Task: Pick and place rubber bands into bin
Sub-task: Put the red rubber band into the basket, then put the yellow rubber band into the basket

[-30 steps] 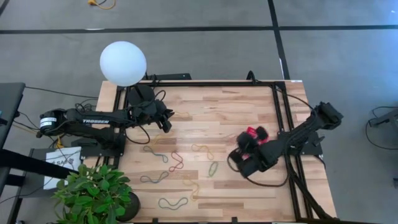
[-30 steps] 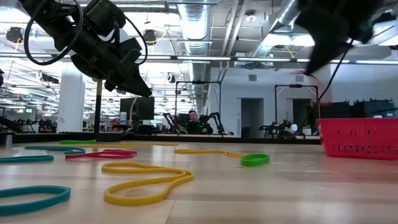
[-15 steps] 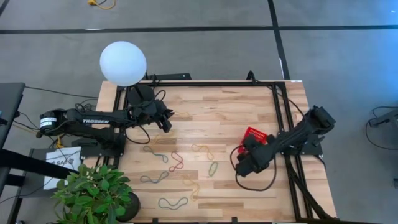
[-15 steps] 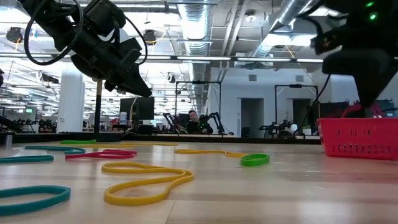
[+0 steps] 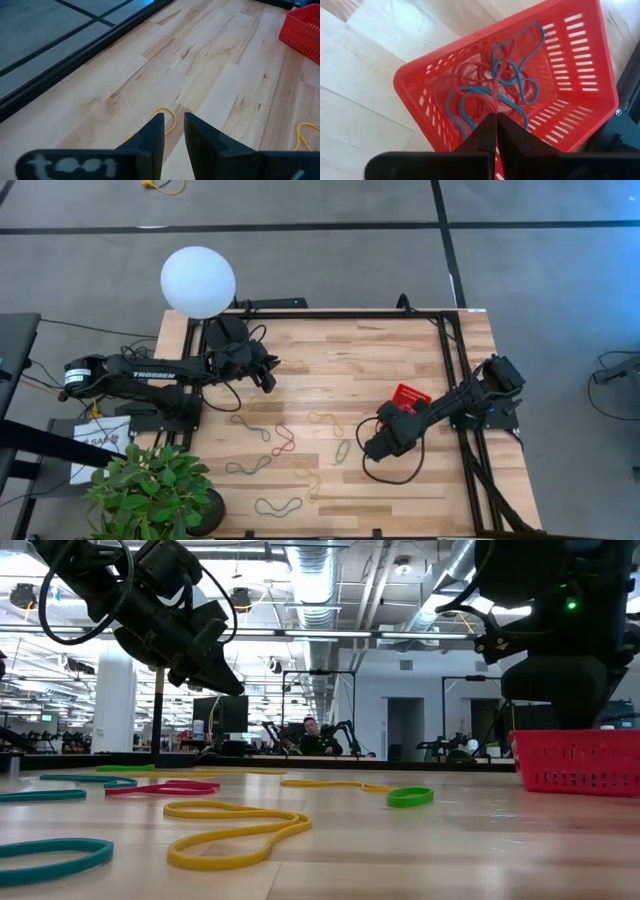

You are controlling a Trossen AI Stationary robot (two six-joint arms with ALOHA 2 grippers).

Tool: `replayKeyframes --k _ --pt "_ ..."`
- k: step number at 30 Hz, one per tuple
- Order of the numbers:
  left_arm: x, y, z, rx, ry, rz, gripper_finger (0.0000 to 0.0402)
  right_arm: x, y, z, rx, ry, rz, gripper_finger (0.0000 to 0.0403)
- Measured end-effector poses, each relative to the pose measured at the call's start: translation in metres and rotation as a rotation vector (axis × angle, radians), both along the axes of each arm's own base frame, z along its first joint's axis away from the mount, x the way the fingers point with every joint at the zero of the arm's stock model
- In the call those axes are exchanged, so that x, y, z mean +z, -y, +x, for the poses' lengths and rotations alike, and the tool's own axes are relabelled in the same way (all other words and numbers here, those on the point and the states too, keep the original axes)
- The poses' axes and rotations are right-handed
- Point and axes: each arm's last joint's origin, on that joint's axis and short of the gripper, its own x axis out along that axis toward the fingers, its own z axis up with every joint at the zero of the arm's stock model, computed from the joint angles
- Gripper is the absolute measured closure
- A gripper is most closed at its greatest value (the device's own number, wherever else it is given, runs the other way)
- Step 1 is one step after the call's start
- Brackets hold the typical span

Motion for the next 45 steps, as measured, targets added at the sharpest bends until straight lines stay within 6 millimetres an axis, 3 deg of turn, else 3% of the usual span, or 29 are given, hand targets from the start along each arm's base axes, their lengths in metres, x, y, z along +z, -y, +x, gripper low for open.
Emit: replayKeyframes --k 15,27,34,38,45 --pt "0.000 0.000 0.000 0.002 -0.001 0.001 0.0338 0.000 0.002 0.000 0.022 -0.014 -0.004 0.0326" --pt "-0.005 0.000 -0.003 0.069 -0.012 -0.078 0.0338 0.001 0.005 0.001 0.193 -0.053 -0.046 0.0321" --pt "-0.004 -0.004 -0.004 0.024 -0.006 -0.117 0.0338 0.004 0.015 0.004 0.240 -0.035 -0.195 0.0321" --pt "0.008 -0.017 -0.003 -0.028 0.037 -0.182 0.0338 0.023 0.025 0.006 0.202 -0.034 -0.315 0.0321" --pt "0.044 -0.043 0.001 -0.075 -0.004 -0.188 0.0338 0.090 0.041 -0.002 0.201 0.232 -0.413 0.0321"
